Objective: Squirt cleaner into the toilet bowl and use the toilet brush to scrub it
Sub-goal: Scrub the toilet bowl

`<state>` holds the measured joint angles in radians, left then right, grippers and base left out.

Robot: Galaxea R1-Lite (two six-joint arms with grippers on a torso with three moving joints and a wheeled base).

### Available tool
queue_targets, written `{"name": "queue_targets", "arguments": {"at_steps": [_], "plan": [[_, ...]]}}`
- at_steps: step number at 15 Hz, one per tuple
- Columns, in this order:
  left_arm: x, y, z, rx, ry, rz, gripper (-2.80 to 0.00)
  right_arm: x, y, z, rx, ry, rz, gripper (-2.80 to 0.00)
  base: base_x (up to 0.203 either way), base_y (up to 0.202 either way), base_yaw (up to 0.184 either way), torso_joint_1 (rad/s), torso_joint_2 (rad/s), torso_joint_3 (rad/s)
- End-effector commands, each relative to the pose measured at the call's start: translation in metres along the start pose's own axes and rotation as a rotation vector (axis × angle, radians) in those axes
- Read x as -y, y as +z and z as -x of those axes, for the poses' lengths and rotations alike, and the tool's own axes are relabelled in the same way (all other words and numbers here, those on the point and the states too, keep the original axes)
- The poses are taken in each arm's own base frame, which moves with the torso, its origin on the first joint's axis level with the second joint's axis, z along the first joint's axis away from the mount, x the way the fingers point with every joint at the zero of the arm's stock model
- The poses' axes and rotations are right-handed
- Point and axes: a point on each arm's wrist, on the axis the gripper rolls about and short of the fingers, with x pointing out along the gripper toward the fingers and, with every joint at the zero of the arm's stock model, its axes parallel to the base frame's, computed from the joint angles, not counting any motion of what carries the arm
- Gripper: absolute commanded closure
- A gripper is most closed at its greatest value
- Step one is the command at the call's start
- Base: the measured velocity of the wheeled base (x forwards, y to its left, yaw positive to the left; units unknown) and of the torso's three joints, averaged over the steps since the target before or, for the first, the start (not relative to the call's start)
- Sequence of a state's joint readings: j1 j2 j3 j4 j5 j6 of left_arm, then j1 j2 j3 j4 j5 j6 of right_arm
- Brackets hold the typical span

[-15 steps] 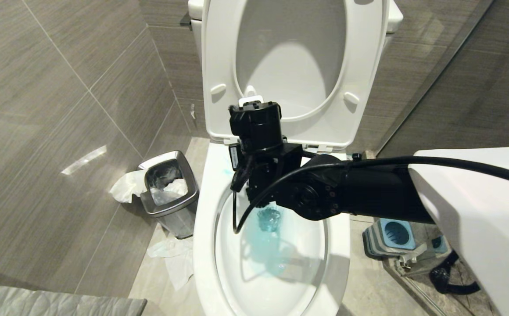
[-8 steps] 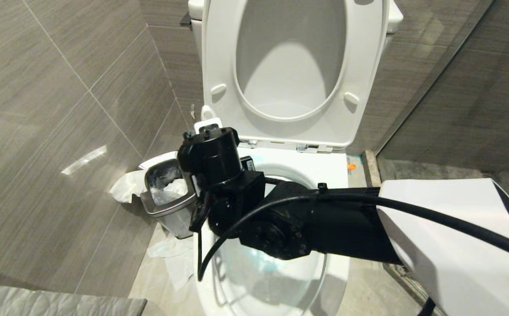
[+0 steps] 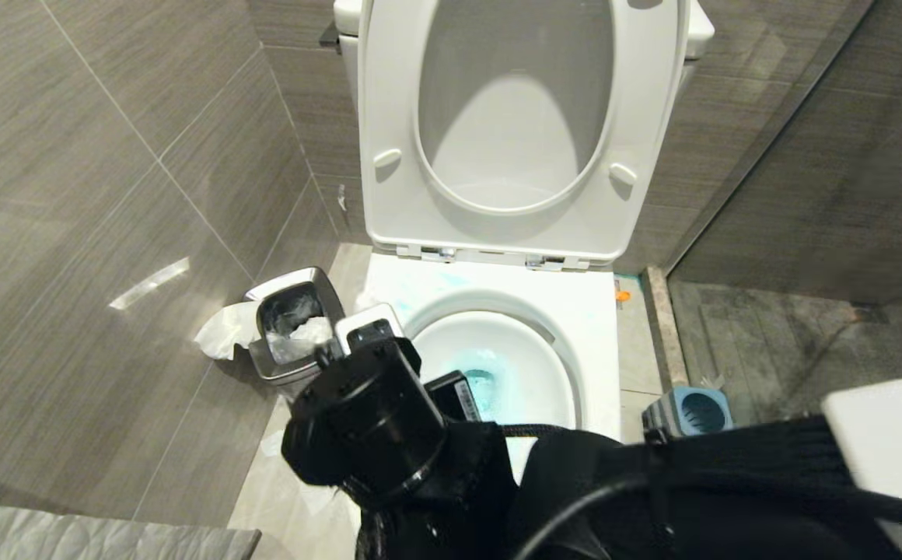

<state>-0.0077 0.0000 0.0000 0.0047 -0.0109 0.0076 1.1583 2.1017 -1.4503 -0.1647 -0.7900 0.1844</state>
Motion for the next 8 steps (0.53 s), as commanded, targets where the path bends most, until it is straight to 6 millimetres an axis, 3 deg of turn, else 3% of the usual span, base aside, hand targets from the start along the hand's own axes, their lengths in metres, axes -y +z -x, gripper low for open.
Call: {"name": "queue_targets", "arguments": {"at_steps": [1, 4, 8], "plan": [[0.0, 0.0, 0.0, -0.001, 0.0, 0.0, 0.0, 0.032, 0.0, 0.046, -0.001, 0.013, -0.027, 0.0, 0.0, 0.0, 0.0, 0.0, 0.0, 0.0], [0.0, 0.0, 0.0, -0.001, 0.0, 0.0, 0.0, 0.072, -0.017, 0.06, -0.043, -0.045, -0.058, 0.0, 0.0, 0.0, 0.0, 0.0, 0.0, 0.0], [0.0, 0.0, 0.0, -0.001, 0.0, 0.001, 0.0, 0.117, -0.023, 0.029, -0.085, -0.207, -0.112, 0.0, 0.0, 0.0, 0.0, 0.0, 0.0, 0.0]]}}
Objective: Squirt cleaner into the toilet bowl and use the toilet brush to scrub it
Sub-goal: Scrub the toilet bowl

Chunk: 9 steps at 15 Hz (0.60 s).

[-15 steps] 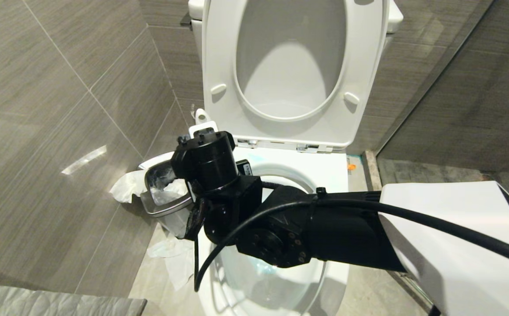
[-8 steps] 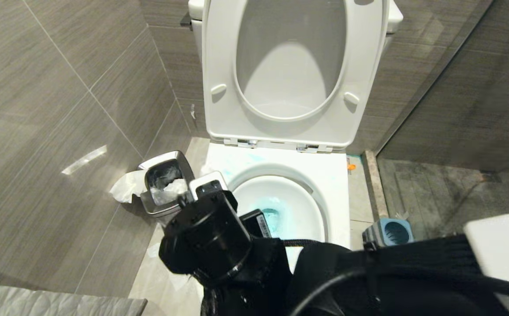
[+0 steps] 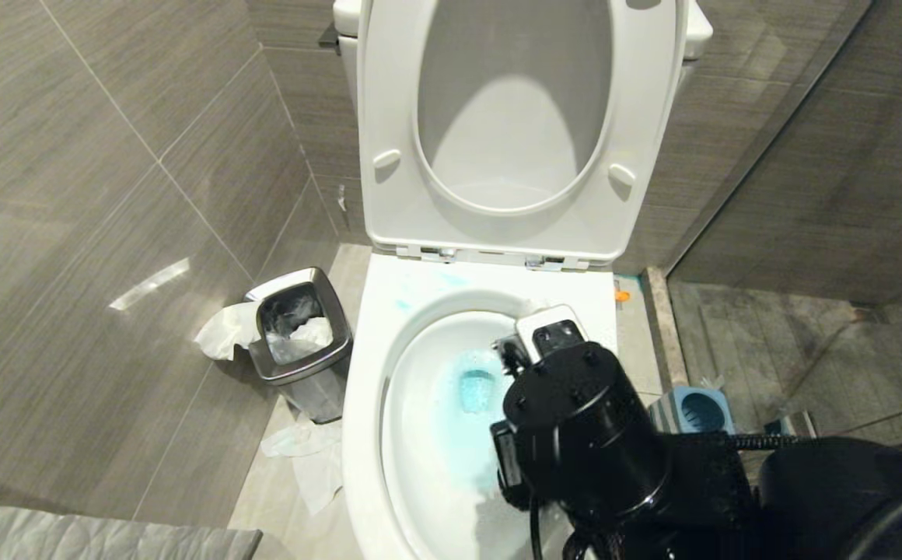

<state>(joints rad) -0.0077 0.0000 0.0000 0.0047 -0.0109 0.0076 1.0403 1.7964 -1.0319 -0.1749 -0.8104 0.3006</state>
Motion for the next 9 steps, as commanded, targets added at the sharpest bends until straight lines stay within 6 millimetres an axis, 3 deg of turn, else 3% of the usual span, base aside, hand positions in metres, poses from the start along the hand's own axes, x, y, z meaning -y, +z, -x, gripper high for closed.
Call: {"name": "queue_targets", "arguments": {"at_steps": [1, 5, 9], "plan": [[0.0, 0.0, 0.0, -0.001, 0.0, 0.0, 0.0, 0.024, 0.006, -0.028, -0.011, -0.108, -0.046, 0.0, 0.0, 0.0, 0.0, 0.0, 0.0, 0.0], [0.0, 0.0, 0.0, -0.003, 0.002, 0.0, 0.0, 0.029, 0.033, -0.086, 0.049, -0.227, -0.134, 0.0, 0.0, 0.0, 0.0, 0.0, 0.0, 0.0], [0.0, 0.0, 0.0, -0.003, 0.002, 0.0, 0.0, 0.007, 0.051, -0.125, 0.098, -0.238, -0.154, 0.0, 0.0, 0.0, 0.0, 0.0, 0.0, 0.0]]}}
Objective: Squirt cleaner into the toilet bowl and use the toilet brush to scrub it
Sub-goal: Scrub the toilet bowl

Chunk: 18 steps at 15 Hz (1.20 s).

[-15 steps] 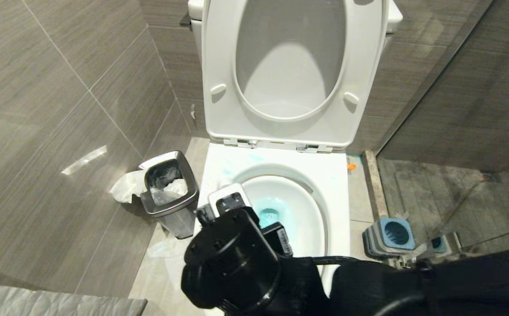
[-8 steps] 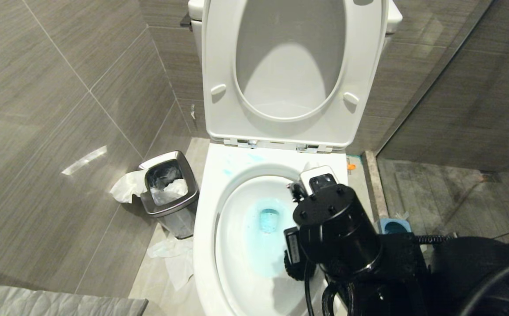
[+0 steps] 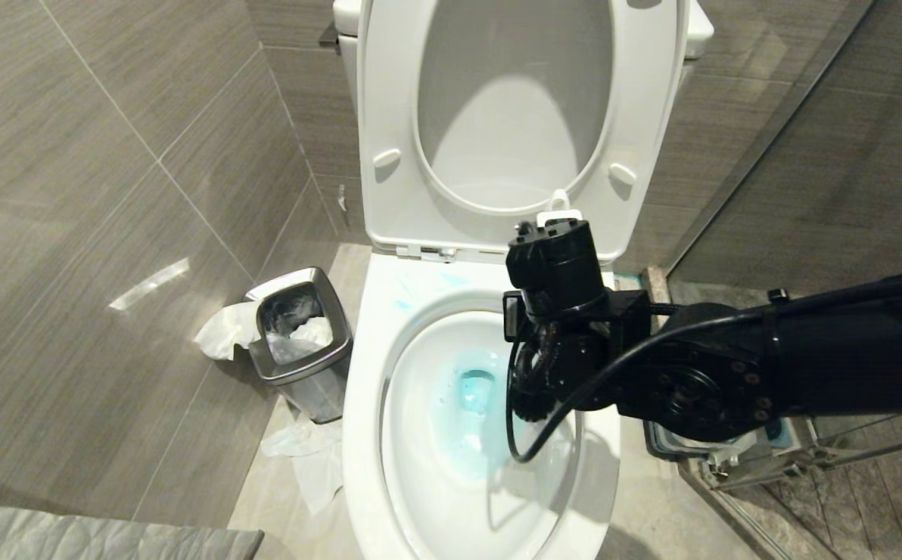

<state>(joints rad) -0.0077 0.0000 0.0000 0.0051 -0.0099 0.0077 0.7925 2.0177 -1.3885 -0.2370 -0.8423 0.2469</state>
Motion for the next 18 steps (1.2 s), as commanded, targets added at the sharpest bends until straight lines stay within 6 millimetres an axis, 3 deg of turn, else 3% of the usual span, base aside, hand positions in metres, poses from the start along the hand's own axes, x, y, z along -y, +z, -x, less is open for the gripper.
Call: {"name": "queue_targets", "arguments": {"at_steps": [1, 5, 9, 18], "plan": [[0.0, 0.0, 0.0, -0.004, 0.001, -0.005, 0.0, -0.026, -0.013, -0.024, -0.002, -0.003, 0.014, 0.0, 0.0, 0.0, 0.0, 0.0, 0.0, 0.0], [0.0, 0.0, 0.0, -0.004, 0.007, -0.006, 0.0, -0.068, -0.005, -0.024, 0.056, 0.062, 0.01, 0.0, 0.0, 0.0, 0.0, 0.0, 0.0, 0.0], [0.0, 0.0, 0.0, -0.004, 0.007, -0.003, 0.0, -0.103, -0.017, 0.004, 0.068, 0.16, 0.07, 0.0, 0.0, 0.0, 0.0, 0.0, 0.0, 0.0], [0.0, 0.0, 0.0, -0.001, 0.005, 0.008, 0.0, -0.094, 0.007, 0.031, 0.072, 0.187, 0.082, 0.0, 0.0, 0.0, 0.0, 0.0, 0.0, 0.0]]}}
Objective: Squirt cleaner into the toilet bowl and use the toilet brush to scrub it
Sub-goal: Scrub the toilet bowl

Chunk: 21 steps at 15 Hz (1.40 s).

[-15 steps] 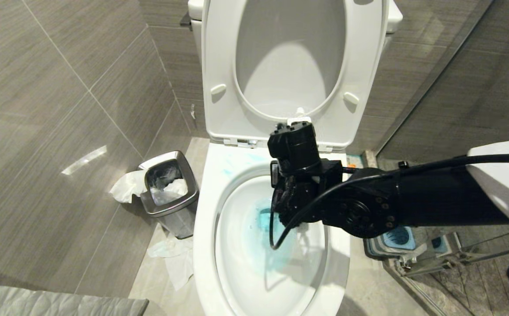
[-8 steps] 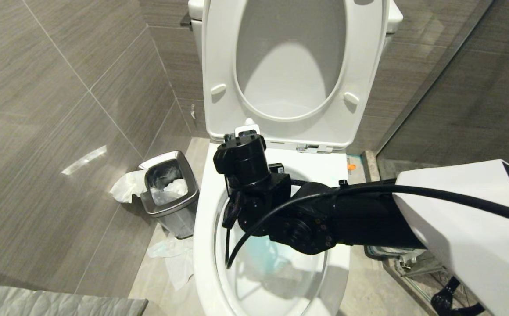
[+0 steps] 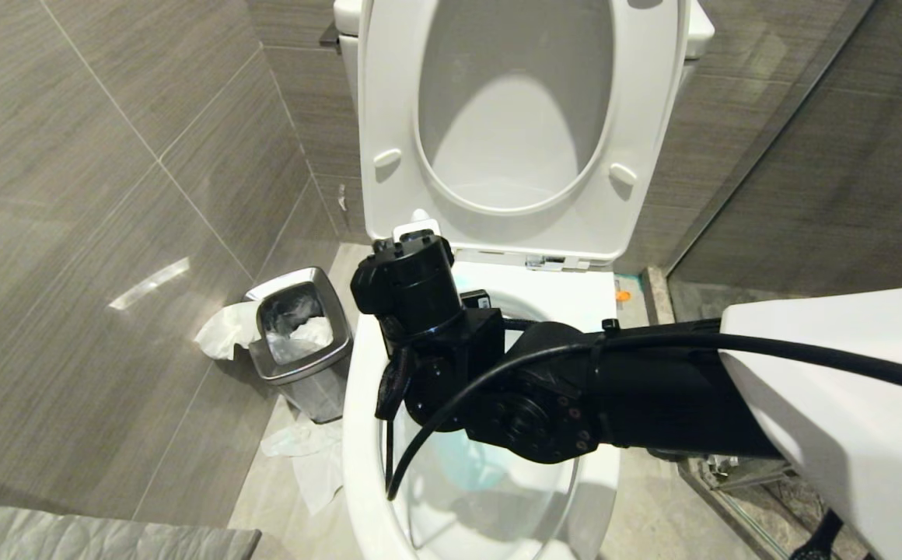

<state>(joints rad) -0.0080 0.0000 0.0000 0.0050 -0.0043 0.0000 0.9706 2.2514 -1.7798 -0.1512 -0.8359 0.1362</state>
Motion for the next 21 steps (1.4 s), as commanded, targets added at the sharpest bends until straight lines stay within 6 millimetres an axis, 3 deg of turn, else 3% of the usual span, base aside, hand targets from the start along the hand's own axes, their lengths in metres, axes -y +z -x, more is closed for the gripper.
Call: {"name": "queue_targets", "arguments": {"at_steps": [1, 11, 21], "plan": [[0.0, 0.0, 0.0, -0.001, 0.0, 0.0, 0.0, 0.009, 0.012, 0.011, 0.014, -0.002, -0.016, 0.0, 0.0, 0.0, 0.0, 0.0, 0.0, 0.0], [0.0, 0.0, 0.0, -0.001, 0.0, 0.0, 0.0, 0.031, 0.035, 0.023, 0.028, -0.061, -0.167, 0.0, 0.0, 0.0, 0.0, 0.0, 0.0, 0.0], [0.0, 0.0, 0.0, -0.001, 0.0, 0.0, 0.0, 0.038, 0.028, 0.037, -0.003, -0.066, -0.141, 0.0, 0.0, 0.0, 0.0, 0.0, 0.0, 0.0]]}}
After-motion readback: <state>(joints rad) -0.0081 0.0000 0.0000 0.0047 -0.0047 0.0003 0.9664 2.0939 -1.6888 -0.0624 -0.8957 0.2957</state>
